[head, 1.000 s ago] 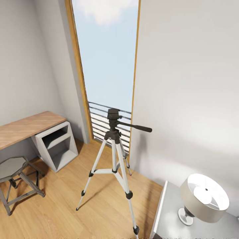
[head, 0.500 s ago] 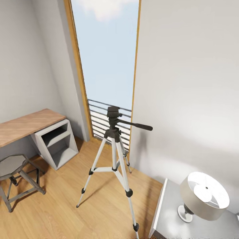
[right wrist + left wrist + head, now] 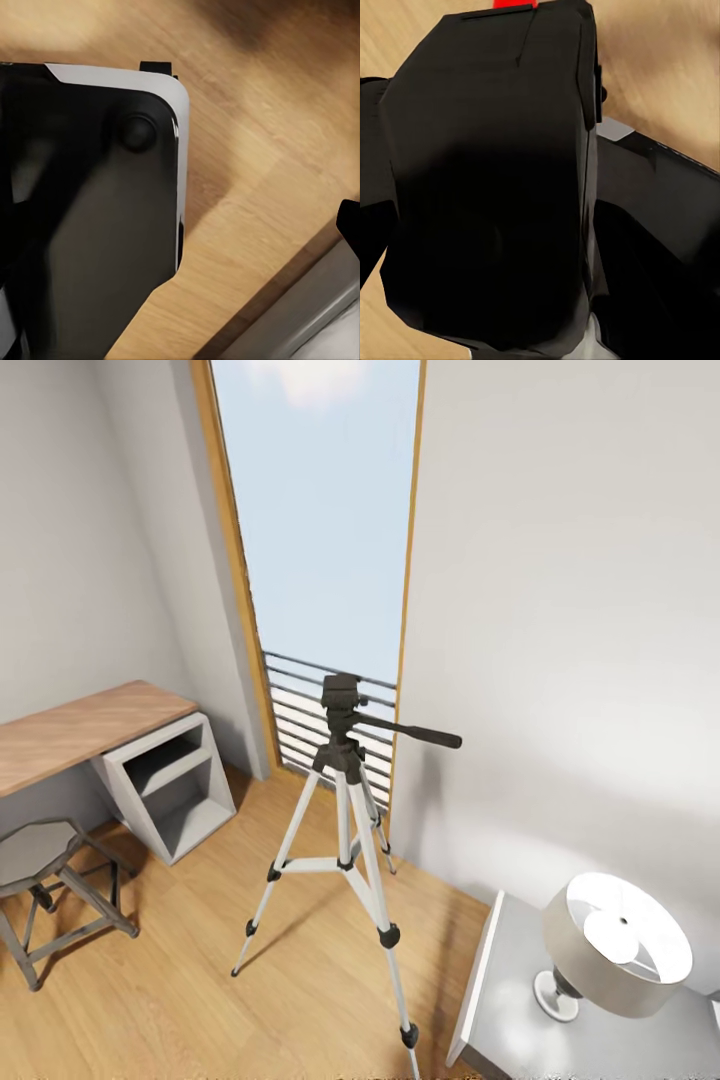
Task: Attach the digital camera to the camera tripod in the bedroom.
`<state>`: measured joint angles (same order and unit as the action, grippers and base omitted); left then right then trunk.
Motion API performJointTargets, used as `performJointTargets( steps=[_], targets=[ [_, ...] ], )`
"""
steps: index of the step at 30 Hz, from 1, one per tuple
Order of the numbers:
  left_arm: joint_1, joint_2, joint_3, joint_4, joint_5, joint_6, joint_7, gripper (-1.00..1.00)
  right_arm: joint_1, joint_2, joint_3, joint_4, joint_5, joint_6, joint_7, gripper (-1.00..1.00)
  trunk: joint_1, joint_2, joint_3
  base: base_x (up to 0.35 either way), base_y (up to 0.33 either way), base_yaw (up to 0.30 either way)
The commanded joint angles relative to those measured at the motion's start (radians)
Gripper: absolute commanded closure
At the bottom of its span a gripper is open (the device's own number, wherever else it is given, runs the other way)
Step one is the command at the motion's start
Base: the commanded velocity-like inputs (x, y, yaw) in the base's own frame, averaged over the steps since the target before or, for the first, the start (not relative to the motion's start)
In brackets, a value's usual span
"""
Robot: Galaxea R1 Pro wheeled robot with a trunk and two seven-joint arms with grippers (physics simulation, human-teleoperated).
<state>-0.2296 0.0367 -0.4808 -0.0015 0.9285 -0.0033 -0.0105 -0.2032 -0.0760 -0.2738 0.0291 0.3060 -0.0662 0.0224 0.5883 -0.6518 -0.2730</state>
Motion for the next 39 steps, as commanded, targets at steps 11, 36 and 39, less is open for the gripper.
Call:
performJointTargets(
  steps=[11,36,39],
  targets=[
    [0.0,0.0,-0.009,0.0,0.008,-0.002,-0.003,1.0,-0.001,-0.001,-0.008,0.003,0.007,-0.006,0.003,-1.0,0.0,-0.001,-0.019,0.0,0.0,0.0],
    [0.0,-0.001,-0.009,0.0,0.009,-0.012,-0.002,1.0,-0.001,-0.001,-0.008,0.003,0.007,-0.009,0.003,-1.0,0.0,-0.001,-0.057,0.0,0.0,0.0],
    [0.0,-0.001,-0.009,0.0,0.009,-0.012,-0.002,1.0,-0.001,-0.001,-0.008,0.003,0.007,-0.01,0.002,-1.0,0.0,-0.001,-0.058,0.0,0.0,0.0]
  ],
)
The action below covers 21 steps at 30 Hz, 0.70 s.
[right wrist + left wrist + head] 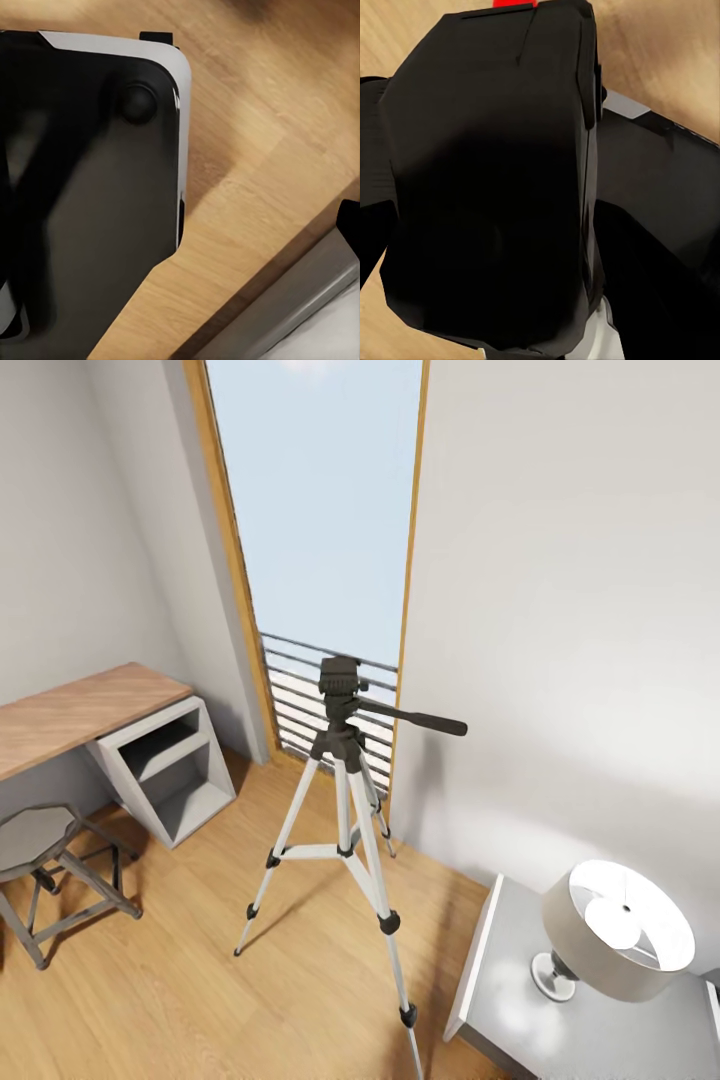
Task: Attach the digital camera to the camera tripod in the bedroom.
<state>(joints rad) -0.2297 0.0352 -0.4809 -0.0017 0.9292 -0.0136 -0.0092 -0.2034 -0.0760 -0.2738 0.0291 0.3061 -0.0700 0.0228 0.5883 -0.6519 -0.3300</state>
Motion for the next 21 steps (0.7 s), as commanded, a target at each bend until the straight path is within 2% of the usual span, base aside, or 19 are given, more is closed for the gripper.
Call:
performJointTargets(
  steps=[1,6,15,21],
  targets=[
    [0.0,0.0,-0.008,0.0,0.008,-0.002,-0.003,1.0,-0.001,0.0,-0.008,0.003,0.007,-0.006,0.002,-1.0,0.0,-0.001,-0.002,0.0,0.0,0.0],
    [0.0,-0.001,-0.008,0.0,0.008,-0.002,-0.003,1.0,-0.001,-0.001,-0.008,0.003,0.007,-0.006,0.001,-1.0,0.0,-0.001,-0.002,0.0,0.0,0.073],
    [0.0,-0.001,-0.008,0.0,0.008,-0.002,-0.003,1.0,-0.001,-0.001,-0.008,0.003,0.007,-0.006,0.004,-1.0,0.0,-0.001,-0.002,0.0,0.0,0.19],
    [0.0,-0.001,-0.008,0.0,0.008,-0.002,-0.003,1.0,-0.002,-0.001,-0.008,0.003,0.007,-0.006,0.009,-1.0,0.0,-0.001,-0.002,0.0,0.0,0.056]
  ],
)
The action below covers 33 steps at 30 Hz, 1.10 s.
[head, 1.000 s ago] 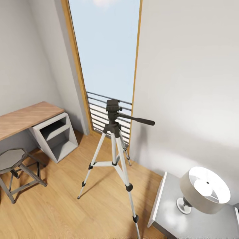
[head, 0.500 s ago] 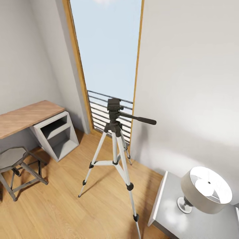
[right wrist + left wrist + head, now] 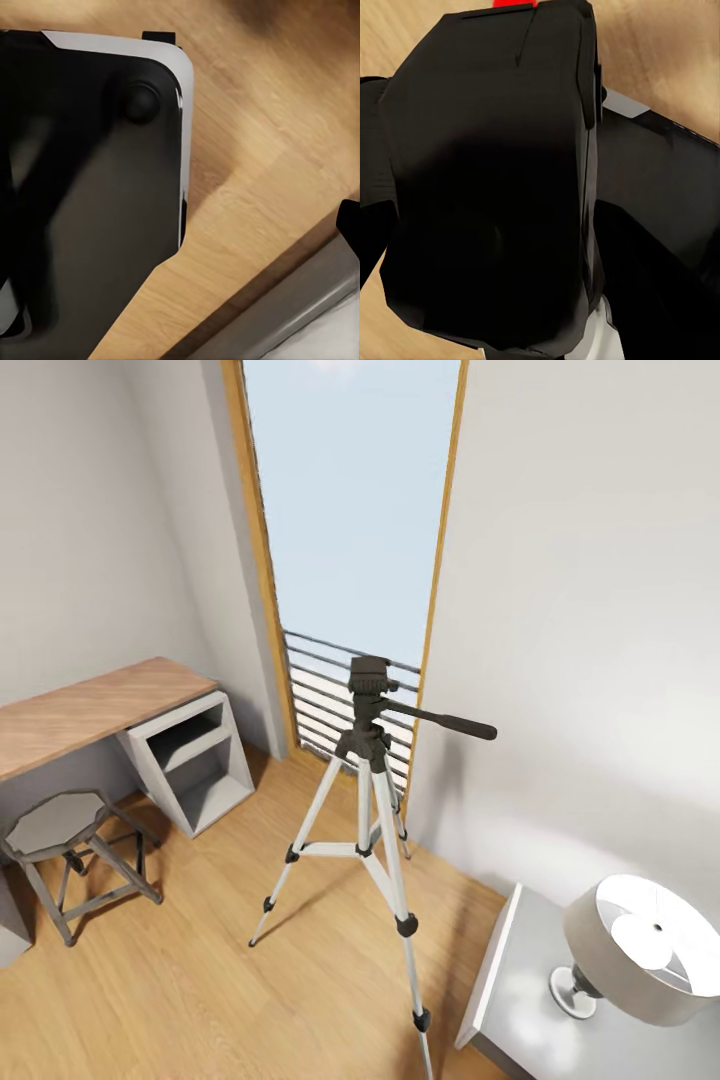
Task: Attach the digital camera to the camera tripod in the bedroom.
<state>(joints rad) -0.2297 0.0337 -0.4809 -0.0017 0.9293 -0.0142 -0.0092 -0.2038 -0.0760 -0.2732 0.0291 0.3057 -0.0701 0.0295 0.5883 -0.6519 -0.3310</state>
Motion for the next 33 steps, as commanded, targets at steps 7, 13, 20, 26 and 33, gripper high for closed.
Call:
performJointTargets(
  steps=[7,13,20,26,33],
  targets=[
    [0.0,0.0,-0.008,0.0,0.008,-0.002,-0.003,1.0,-0.001,-0.001,-0.008,0.003,0.014,-0.005,0.005,-1.0,0.0,-0.001,-0.001,0.0,0.0,0.011],
    [0.0,0.0,-0.008,0.0,0.008,-0.003,-0.003,1.0,-0.001,-0.001,-0.008,0.003,0.089,-0.009,0.01,-1.0,0.0,-0.001,-0.001,0.0,0.0,0.001],
    [0.0,-0.001,-0.008,0.0,0.008,-0.003,-0.003,1.0,-0.001,-0.001,-0.009,0.003,0.104,-0.011,0.01,-1.0,0.0,-0.001,-0.001,0.0,0.0,0.0],
    [0.0,-0.001,-0.008,0.0,0.008,-0.003,-0.003,1.0,-0.001,0.0,-0.01,0.003,0.102,-0.012,0.007,-1.0,0.0,-0.001,-0.001,0.0,0.0,0.0],
    [0.0,0.0,-0.008,0.0,0.008,-0.003,-0.003,1.0,-0.001,0.001,-0.011,0.003,0.1,-0.01,0.006,-1.0,0.0,-0.001,-0.001,0.0,0.0,0.0]
  ],
)
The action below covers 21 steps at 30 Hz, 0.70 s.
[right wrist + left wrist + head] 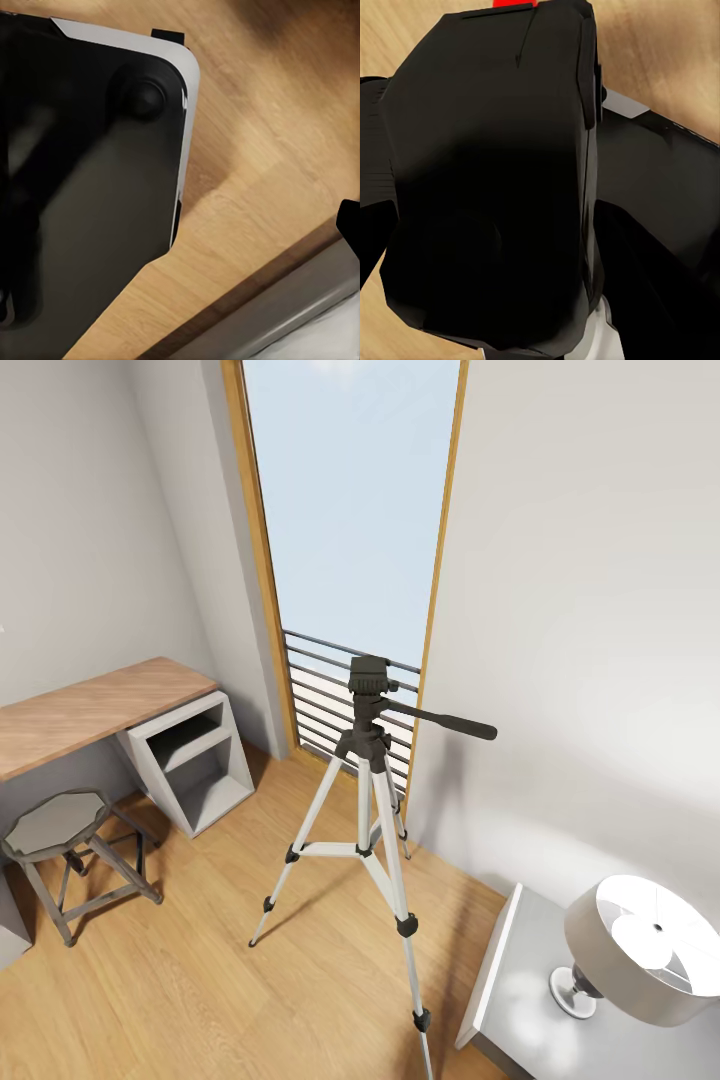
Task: Attach the digital camera to the camera tripod in the bedroom.
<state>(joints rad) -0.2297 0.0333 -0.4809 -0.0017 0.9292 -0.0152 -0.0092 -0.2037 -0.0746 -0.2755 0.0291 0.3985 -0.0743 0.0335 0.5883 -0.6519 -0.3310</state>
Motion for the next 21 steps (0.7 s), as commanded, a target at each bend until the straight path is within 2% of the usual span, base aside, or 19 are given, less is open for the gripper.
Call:
performJointTargets(
  steps=[1,16,18,21],
  targets=[
    [0.0,0.0,-0.008,0.0,0.008,-0.002,-0.003,1.0,-0.001,-0.001,-0.008,0.003,0.007,-0.006,0.002,-1.0,0.0,-0.001,-0.001,0.0,0.0,0.0],
    [0.0,-0.001,-0.008,0.0,0.008,-0.002,0.0,1.0,-0.001,0.0,-0.009,-0.011,0.019,-0.006,0.002,-1.0,0.0,-0.001,-0.001,0.0,0.0,0.0],
    [0.0,-0.001,-0.008,0.0,0.008,-0.002,0.0,1.0,-0.001,-0.002,-0.01,-0.028,0.019,-0.002,0.005,-1.0,0.0,-0.001,-0.001,0.0,0.0,0.0],
    [0.0,-0.001,-0.008,0.0,0.008,-0.002,0.0,1.0,0.003,-0.005,-0.011,-0.108,0.017,0.021,0.012,-1.0,0.0,-0.001,-0.001,0.0,0.0,0.0]
  ],
)
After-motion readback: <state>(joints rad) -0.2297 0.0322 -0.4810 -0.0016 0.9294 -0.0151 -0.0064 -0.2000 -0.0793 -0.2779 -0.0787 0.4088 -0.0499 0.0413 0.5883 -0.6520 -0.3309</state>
